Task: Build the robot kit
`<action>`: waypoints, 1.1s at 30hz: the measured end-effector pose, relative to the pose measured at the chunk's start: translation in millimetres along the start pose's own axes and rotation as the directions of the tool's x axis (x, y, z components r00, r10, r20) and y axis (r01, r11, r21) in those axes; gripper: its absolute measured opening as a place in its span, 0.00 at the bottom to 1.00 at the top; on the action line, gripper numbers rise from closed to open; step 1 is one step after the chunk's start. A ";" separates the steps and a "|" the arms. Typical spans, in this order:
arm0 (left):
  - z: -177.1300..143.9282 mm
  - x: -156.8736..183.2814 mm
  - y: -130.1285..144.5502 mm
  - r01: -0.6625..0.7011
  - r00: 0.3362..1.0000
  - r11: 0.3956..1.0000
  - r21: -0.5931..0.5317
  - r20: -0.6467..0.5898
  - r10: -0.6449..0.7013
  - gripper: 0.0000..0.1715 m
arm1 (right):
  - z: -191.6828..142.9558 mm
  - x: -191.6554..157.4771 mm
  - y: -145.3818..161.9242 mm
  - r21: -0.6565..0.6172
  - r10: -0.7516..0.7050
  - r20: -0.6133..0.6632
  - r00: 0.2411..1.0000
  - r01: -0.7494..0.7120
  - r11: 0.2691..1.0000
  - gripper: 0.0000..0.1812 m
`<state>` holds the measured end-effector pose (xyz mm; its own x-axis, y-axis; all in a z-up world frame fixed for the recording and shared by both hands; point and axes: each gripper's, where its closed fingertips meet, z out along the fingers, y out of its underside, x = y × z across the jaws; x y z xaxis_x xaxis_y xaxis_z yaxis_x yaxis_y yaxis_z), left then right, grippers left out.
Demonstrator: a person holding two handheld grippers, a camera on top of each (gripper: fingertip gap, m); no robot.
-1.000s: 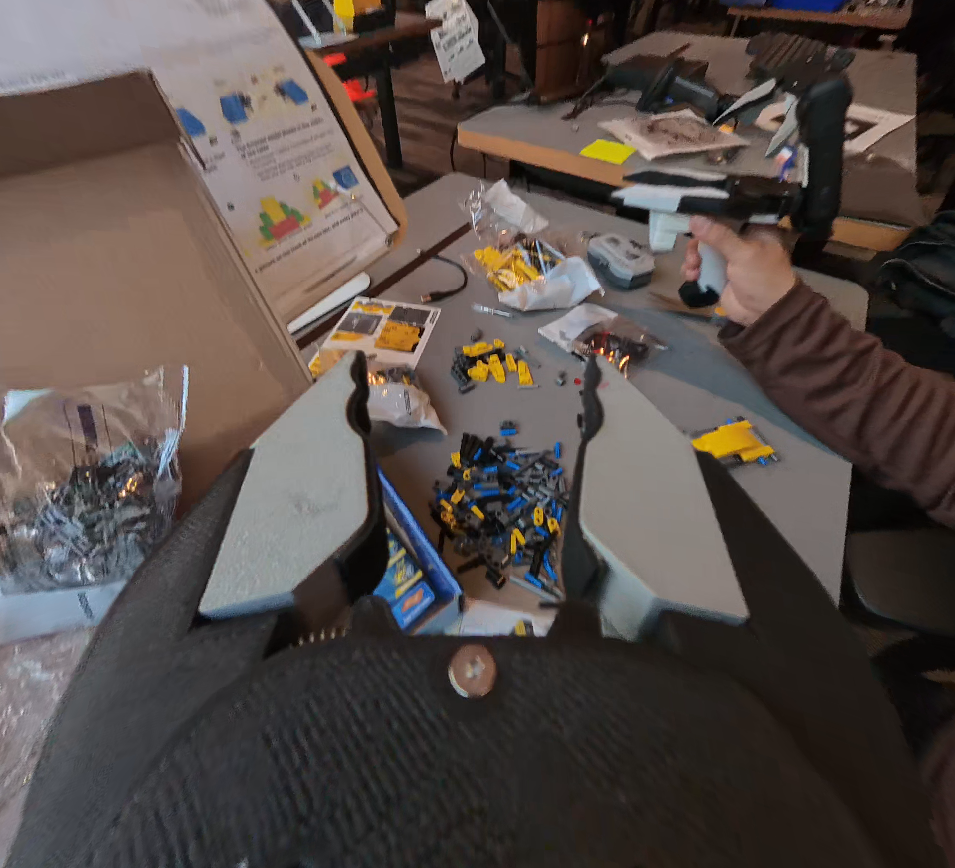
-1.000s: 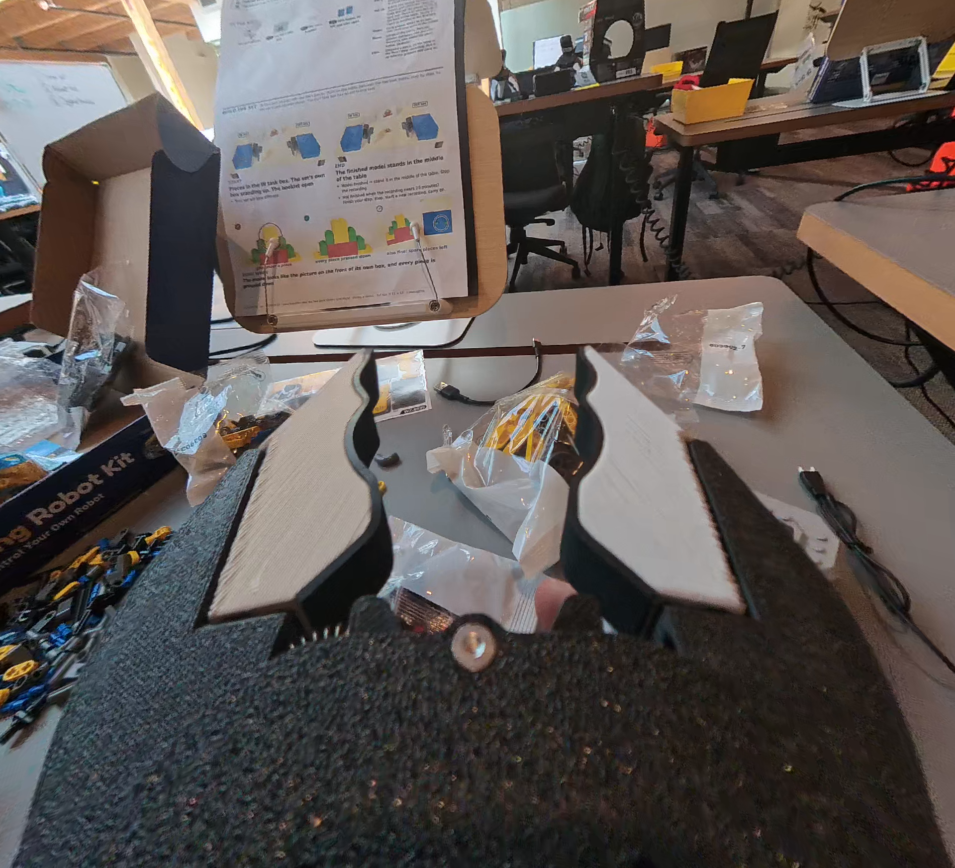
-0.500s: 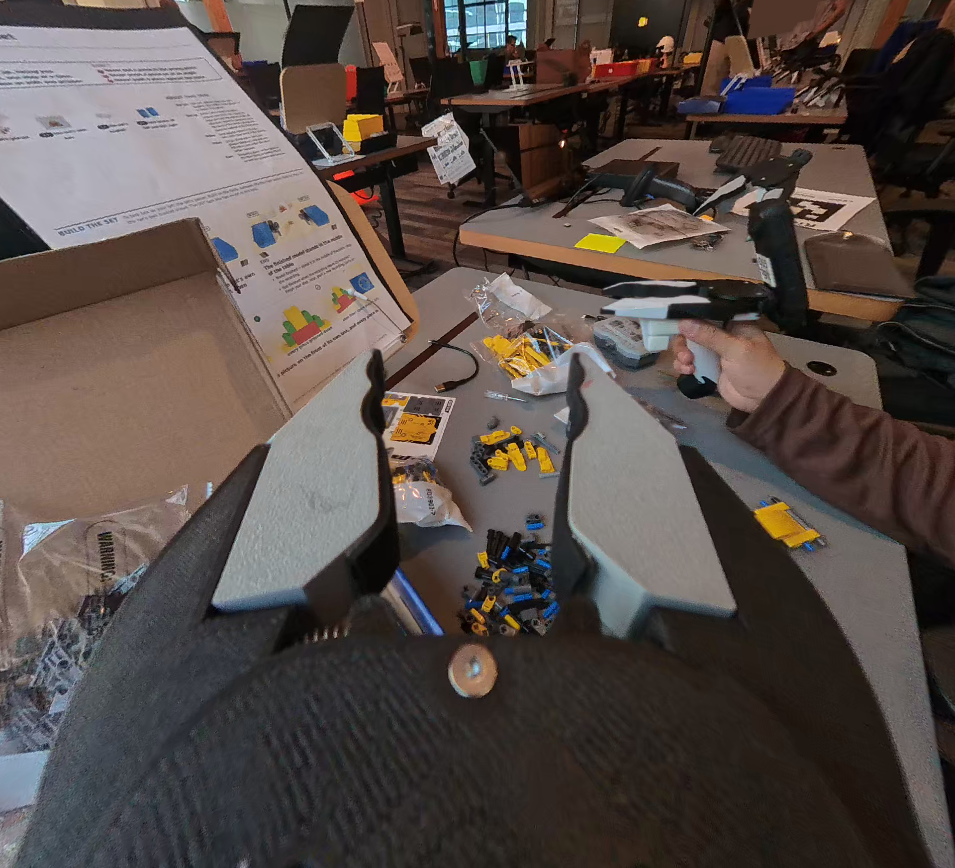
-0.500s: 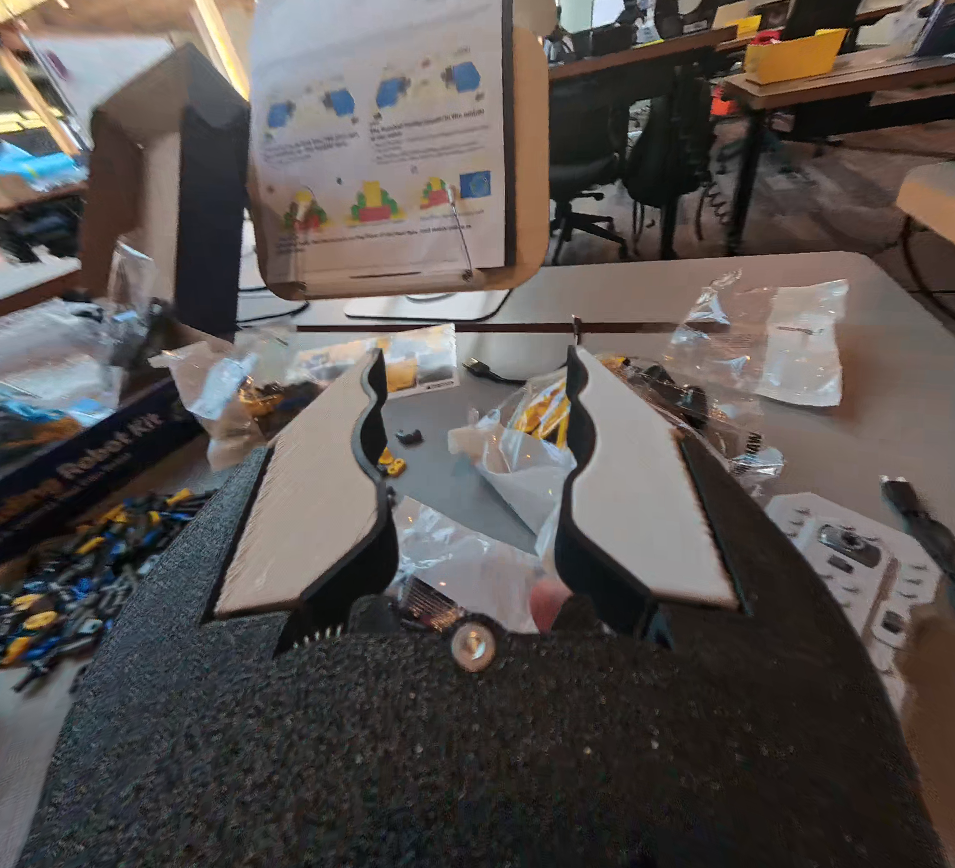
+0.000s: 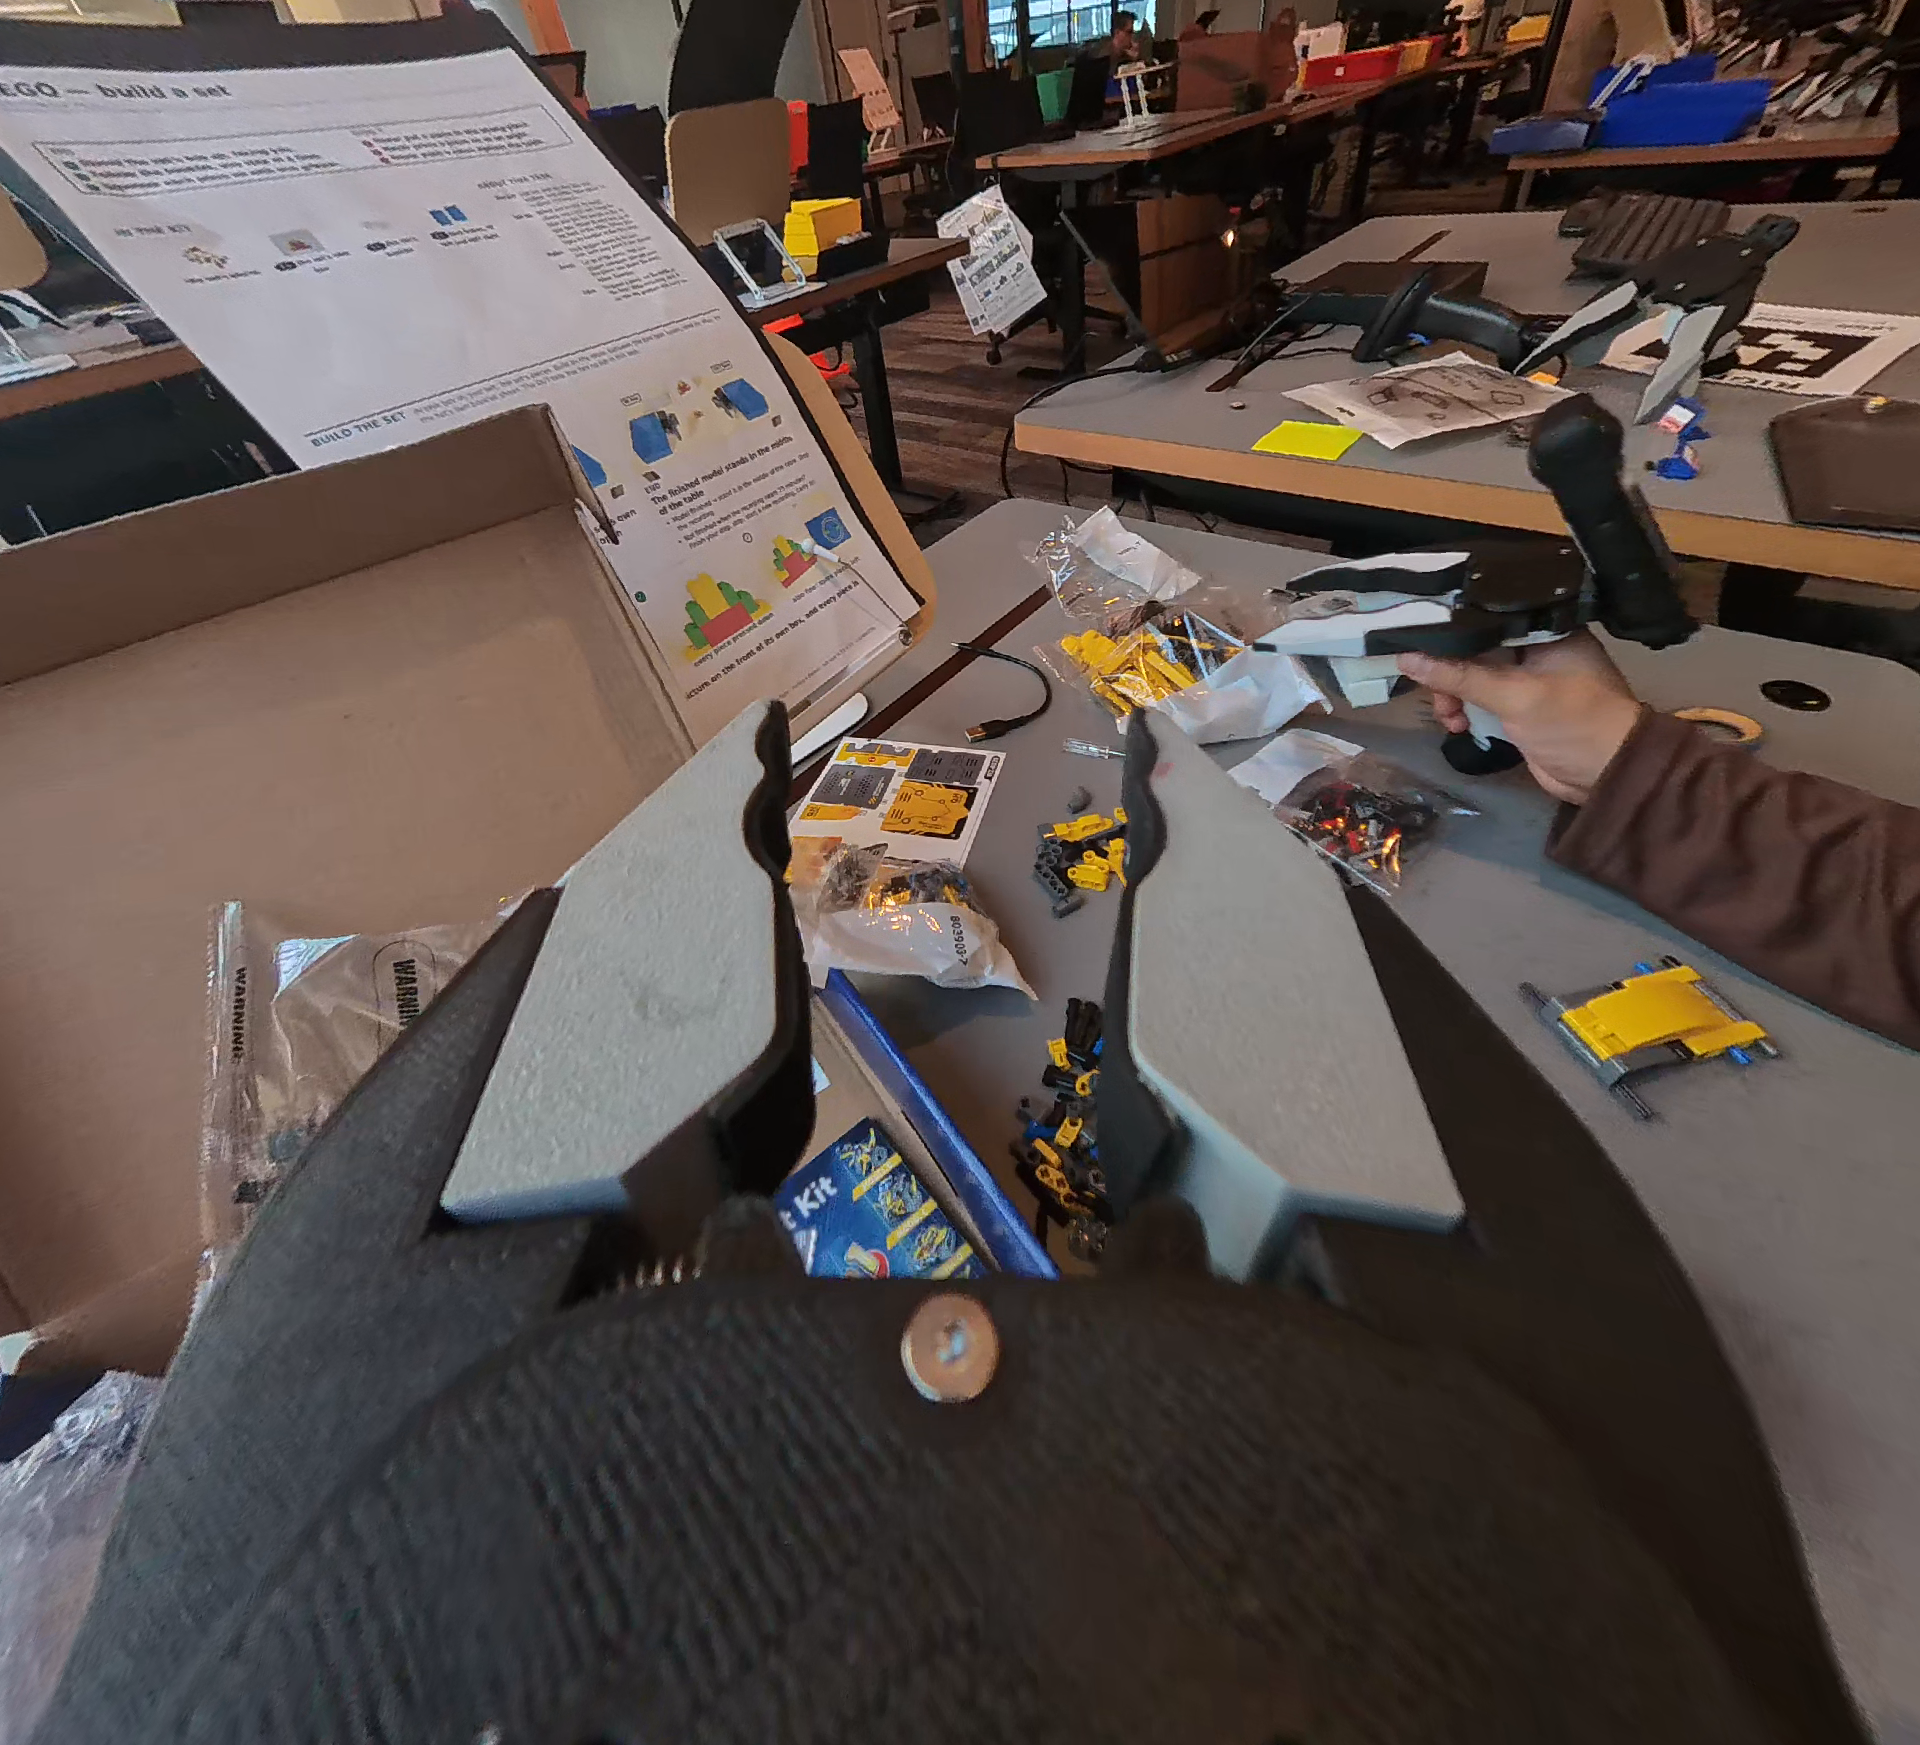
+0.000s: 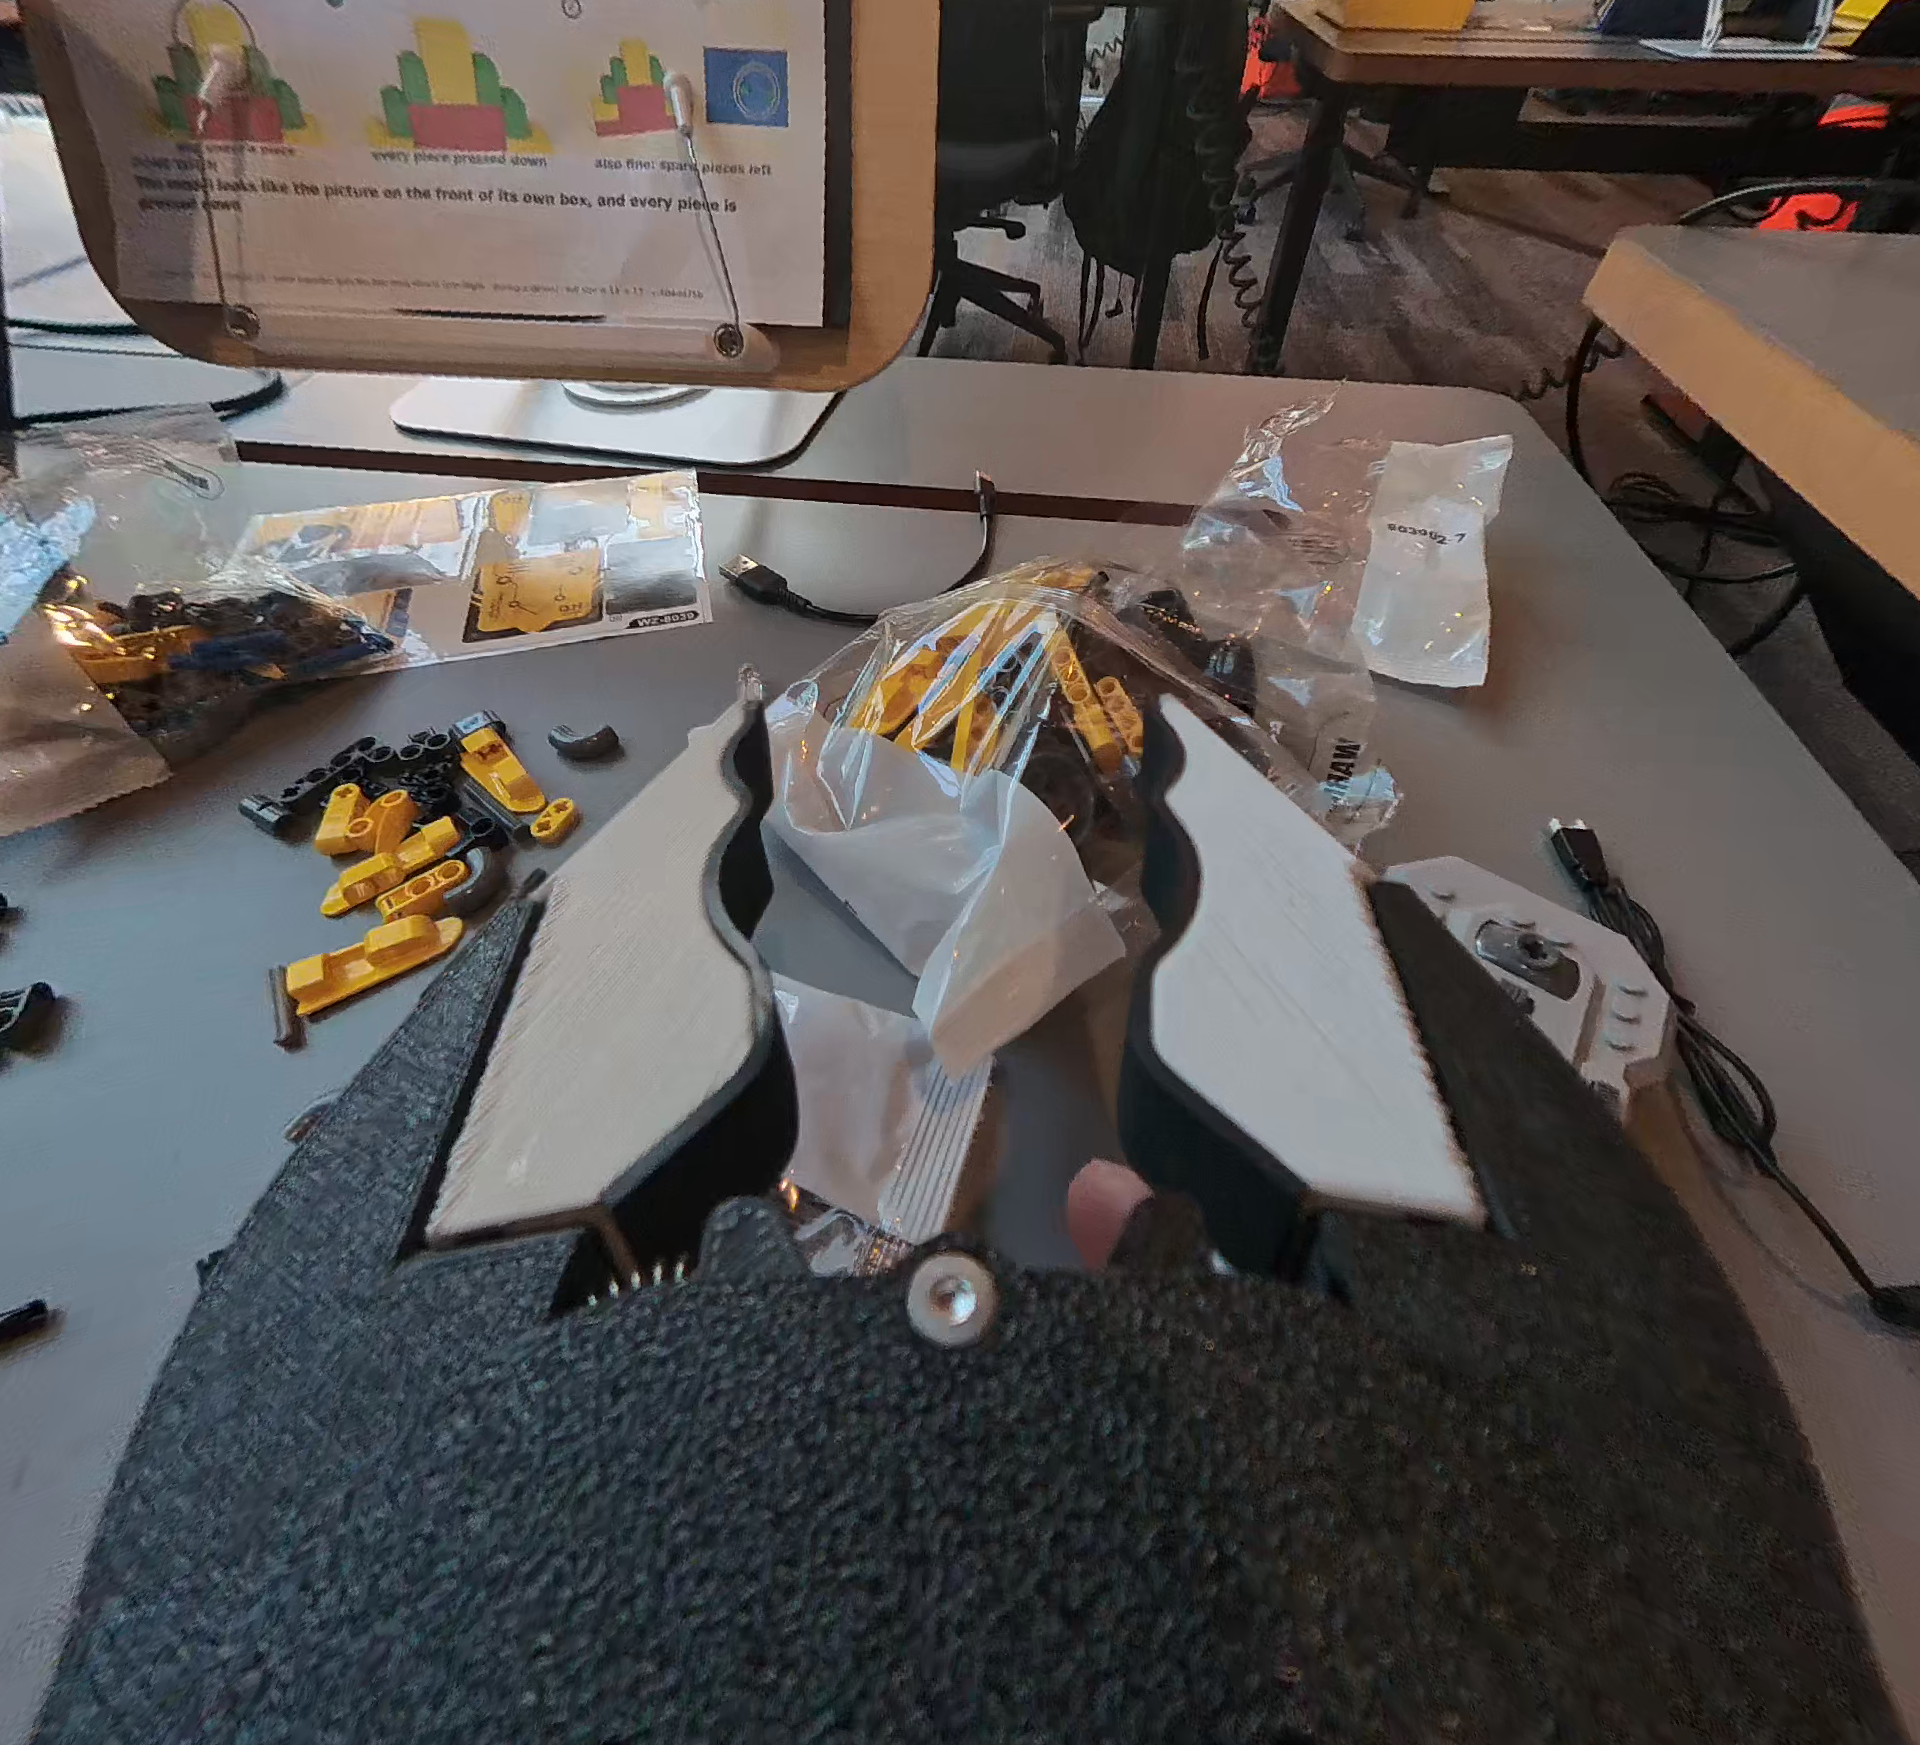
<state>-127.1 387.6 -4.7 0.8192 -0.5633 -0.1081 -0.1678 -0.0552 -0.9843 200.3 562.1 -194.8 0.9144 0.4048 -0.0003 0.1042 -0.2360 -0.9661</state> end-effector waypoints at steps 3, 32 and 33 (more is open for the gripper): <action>-6.1 -4.6 -2.3 -0.009 1.000 1.000 0.004 0.017 0.009 0.36 | 6.1 -1.0 14.9 -0.086 -0.041 -0.018 0.999 0.040 0.996 0.42; 2.9 -3.1 6.3 -0.018 1.000 0.999 -0.031 0.002 0.018 0.35 | 17.1 -29.2 21.7 -0.136 -0.286 0.074 0.955 0.294 0.946 0.08; 5.9 2.7 7.7 -0.032 0.999 0.999 -0.041 -0.012 0.032 0.36 | 14.3 -29.4 18.6 -0.129 -0.266 0.086 0.960 0.275 0.953 0.11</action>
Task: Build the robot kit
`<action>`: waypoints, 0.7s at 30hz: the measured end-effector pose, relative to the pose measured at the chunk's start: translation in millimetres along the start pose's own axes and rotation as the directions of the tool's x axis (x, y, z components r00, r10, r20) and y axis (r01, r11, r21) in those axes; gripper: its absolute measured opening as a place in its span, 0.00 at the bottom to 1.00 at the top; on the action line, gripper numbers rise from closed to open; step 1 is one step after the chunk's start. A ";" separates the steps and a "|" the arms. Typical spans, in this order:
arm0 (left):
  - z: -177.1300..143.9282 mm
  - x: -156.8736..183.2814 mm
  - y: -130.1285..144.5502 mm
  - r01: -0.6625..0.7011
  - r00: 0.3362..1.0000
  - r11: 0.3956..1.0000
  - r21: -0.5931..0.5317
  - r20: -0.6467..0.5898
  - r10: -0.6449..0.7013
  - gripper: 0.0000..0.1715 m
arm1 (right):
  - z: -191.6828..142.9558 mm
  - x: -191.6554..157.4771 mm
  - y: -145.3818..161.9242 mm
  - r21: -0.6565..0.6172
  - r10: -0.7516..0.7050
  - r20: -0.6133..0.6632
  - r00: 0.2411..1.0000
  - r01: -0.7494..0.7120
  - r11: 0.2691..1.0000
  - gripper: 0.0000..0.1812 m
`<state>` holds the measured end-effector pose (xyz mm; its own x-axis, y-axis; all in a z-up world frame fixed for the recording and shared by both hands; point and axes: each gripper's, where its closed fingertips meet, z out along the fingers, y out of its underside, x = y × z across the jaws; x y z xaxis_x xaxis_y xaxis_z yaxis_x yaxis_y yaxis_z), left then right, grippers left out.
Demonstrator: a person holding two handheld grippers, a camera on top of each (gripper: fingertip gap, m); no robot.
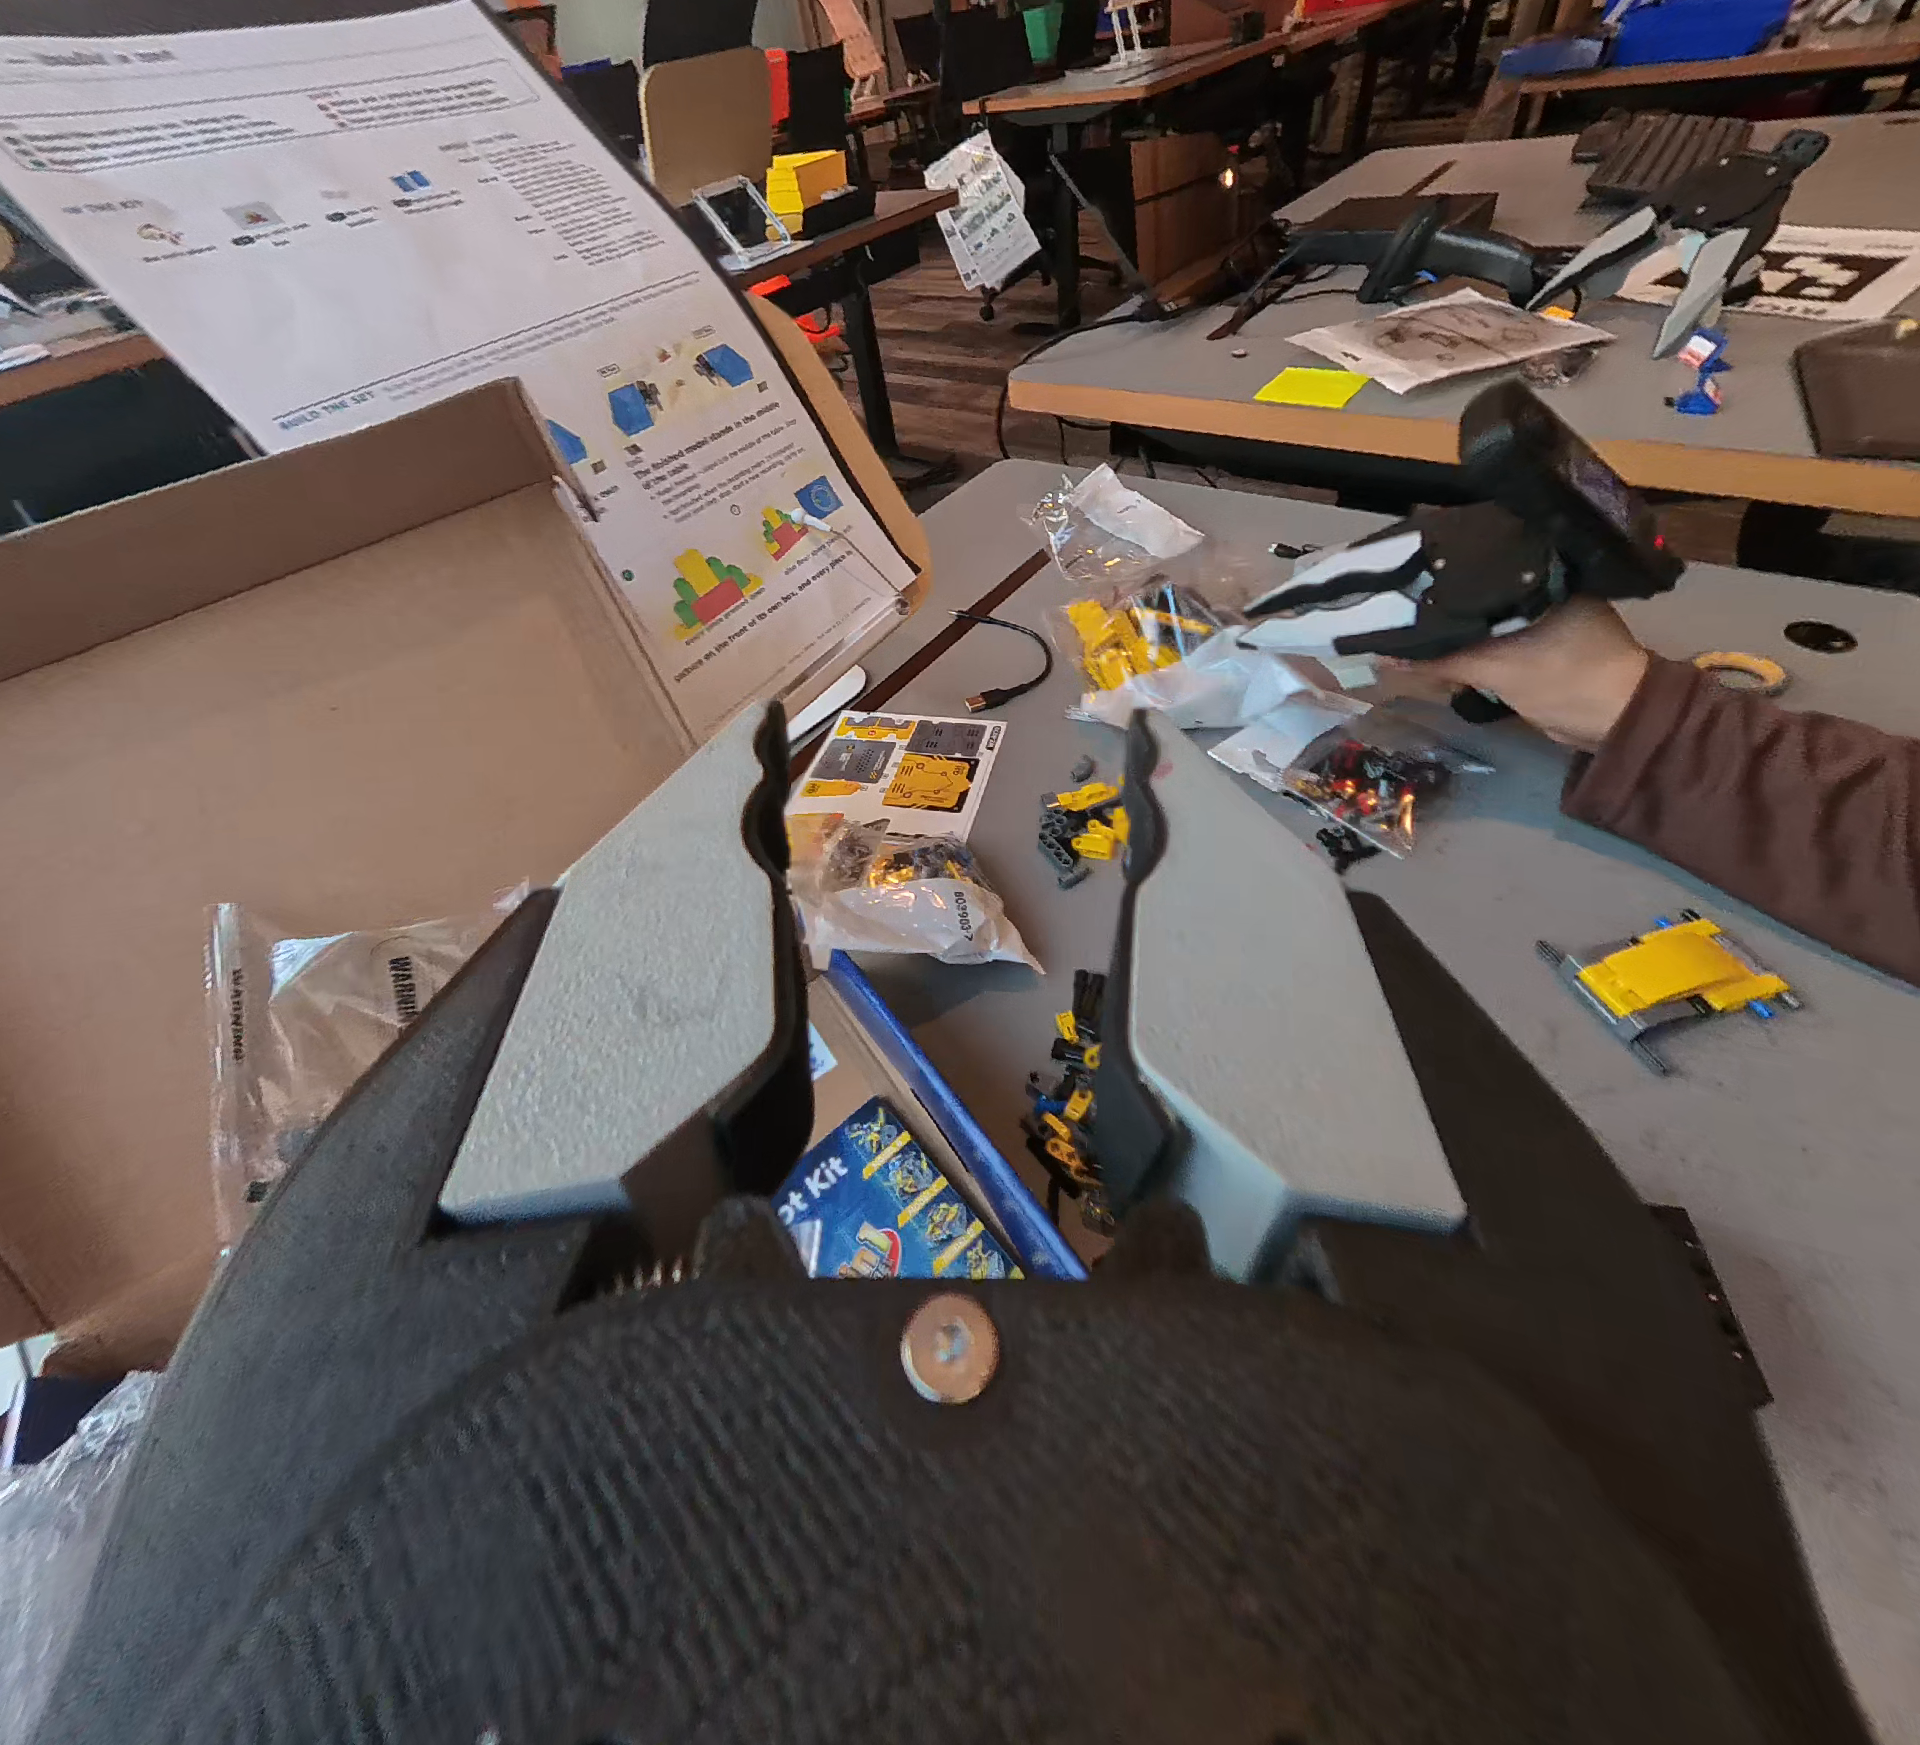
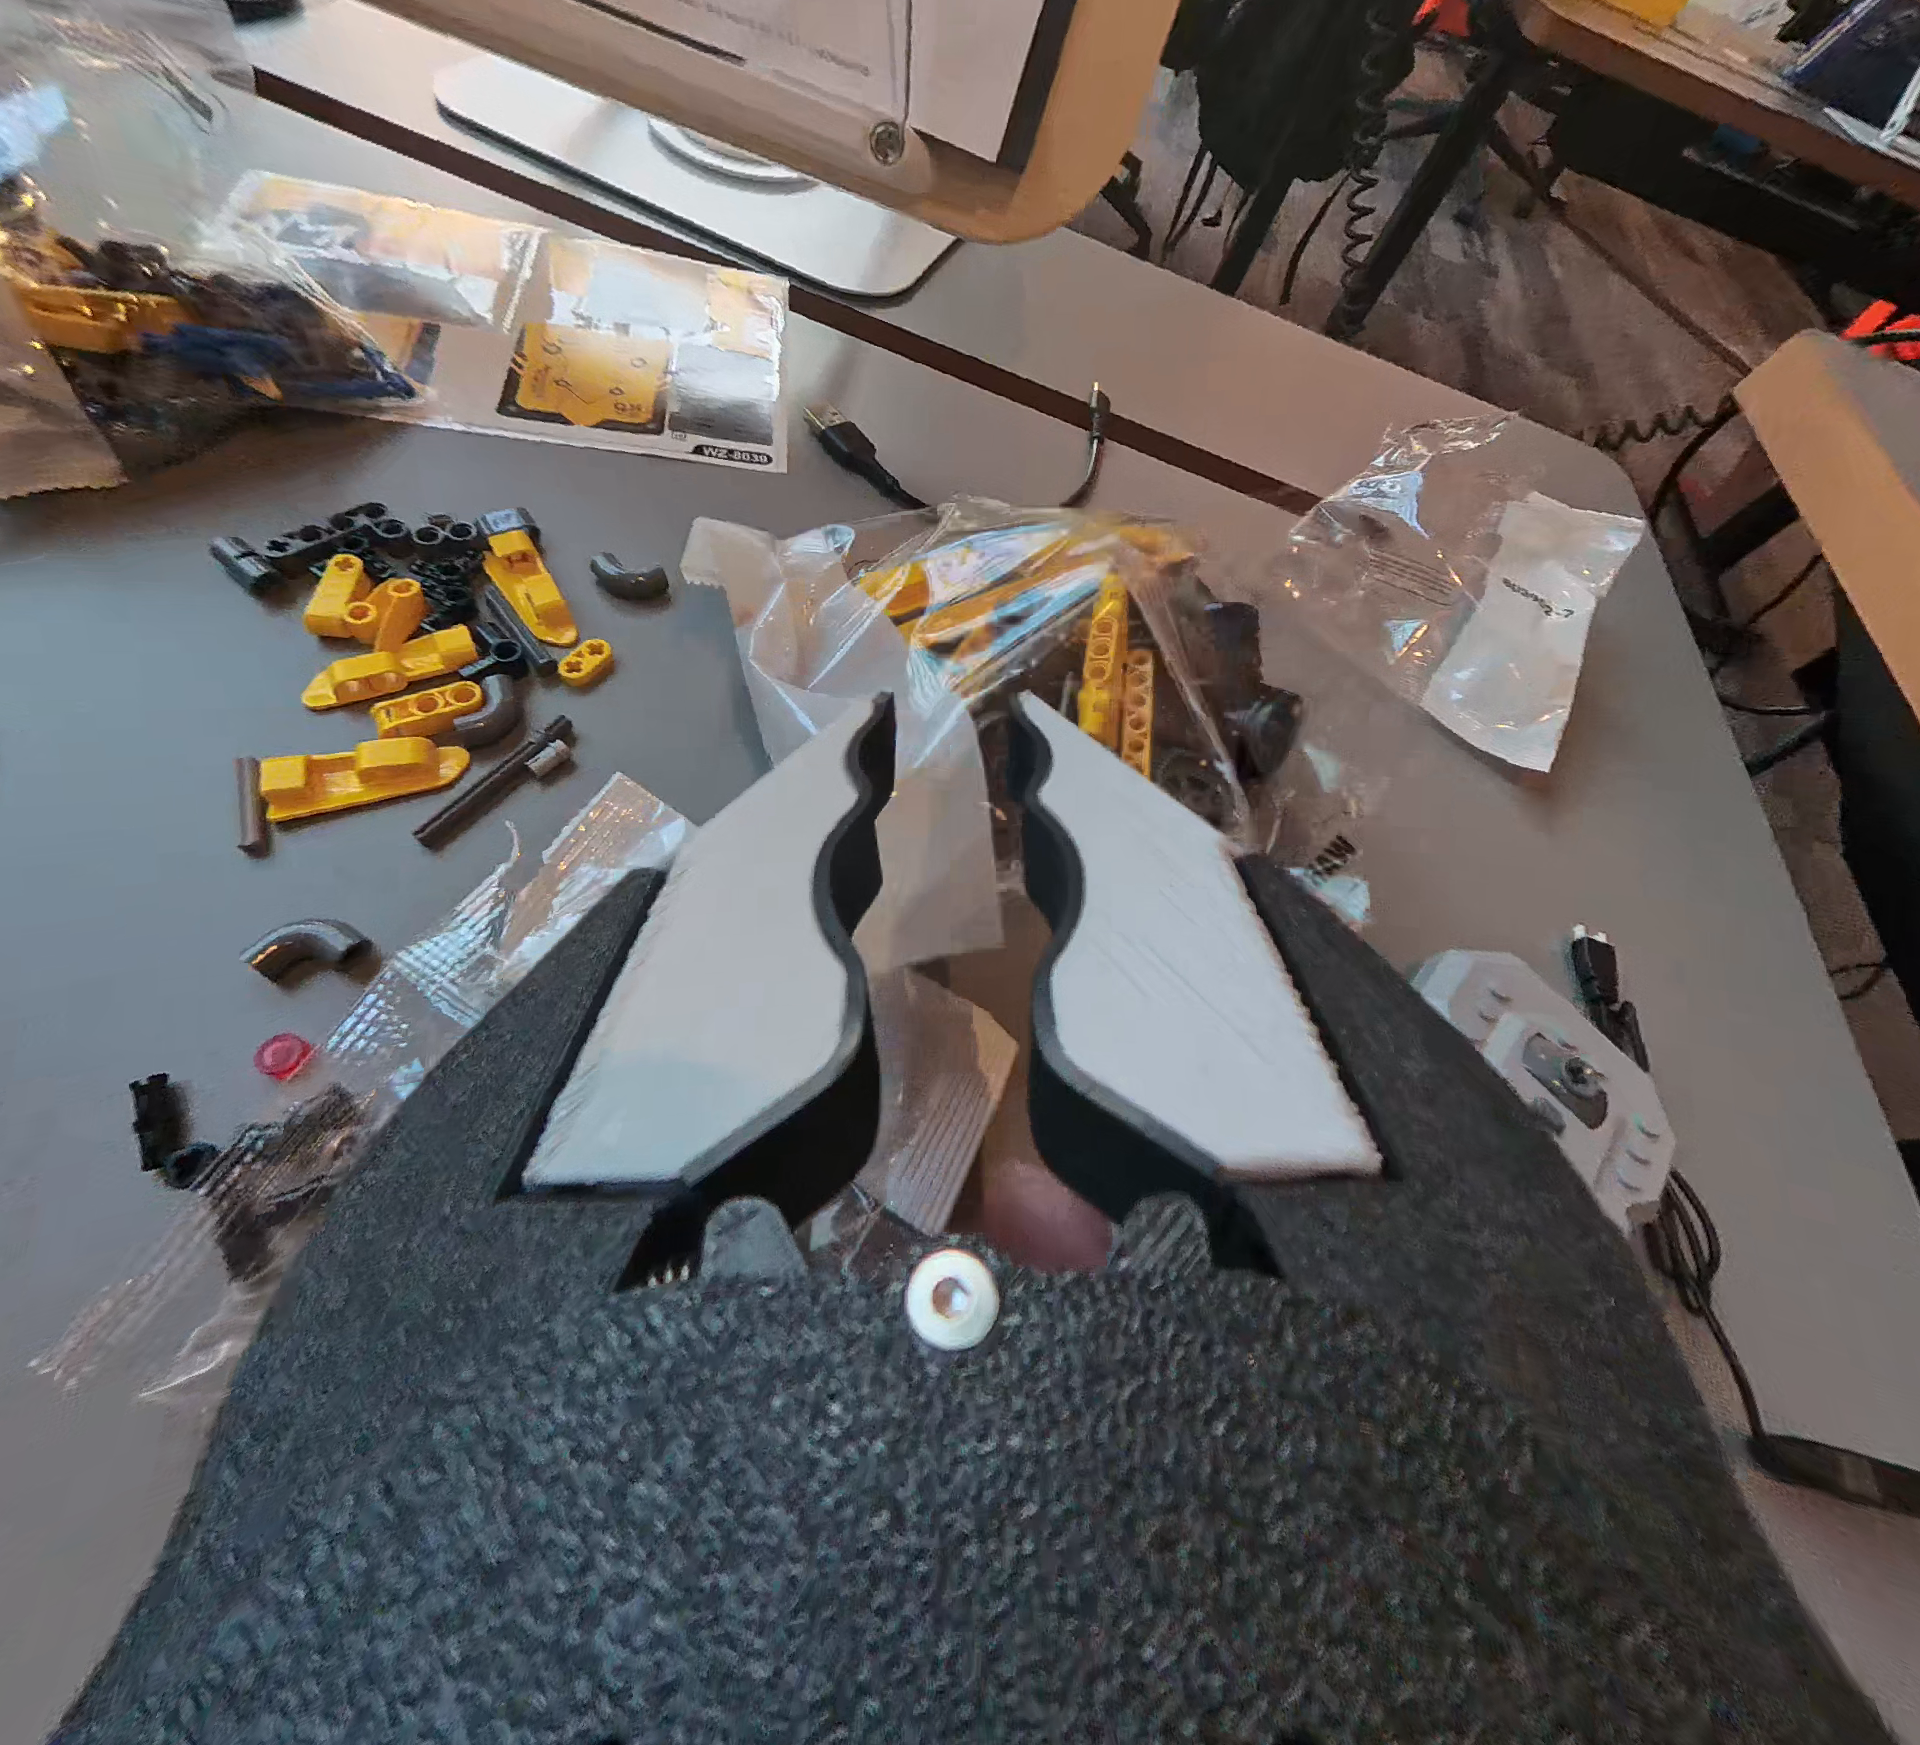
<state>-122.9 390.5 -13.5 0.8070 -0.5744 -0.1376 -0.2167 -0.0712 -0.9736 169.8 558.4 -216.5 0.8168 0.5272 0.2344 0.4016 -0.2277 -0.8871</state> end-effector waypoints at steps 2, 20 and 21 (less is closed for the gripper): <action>10.0 20.9 3.2 -0.040 0.998 0.999 -0.021 -0.047 0.039 0.38 | -14.1 8.6 -12.0 0.055 0.057 0.002 0.998 -0.057 0.997 0.13; 340.4 189.9 167.0 -0.233 0.971 0.719 -0.654 -0.115 0.210 0.47 | -130.0 70.0 -23.7 0.377 0.327 0.188 0.926 -0.376 0.846 0.15; 344.0 191.2 170.4 -0.244 0.968 0.710 -0.661 -0.122 0.219 0.41 | -131.1 72.5 -18.9 0.384 0.325 0.181 0.928 -0.371 0.846 0.13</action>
<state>183.5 549.1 -268.3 0.6670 -0.6708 -0.3243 -0.7135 -0.4496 -0.5374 275.7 493.6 -130.6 0.8139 0.5633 -0.1423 -0.1219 -0.0740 -0.9898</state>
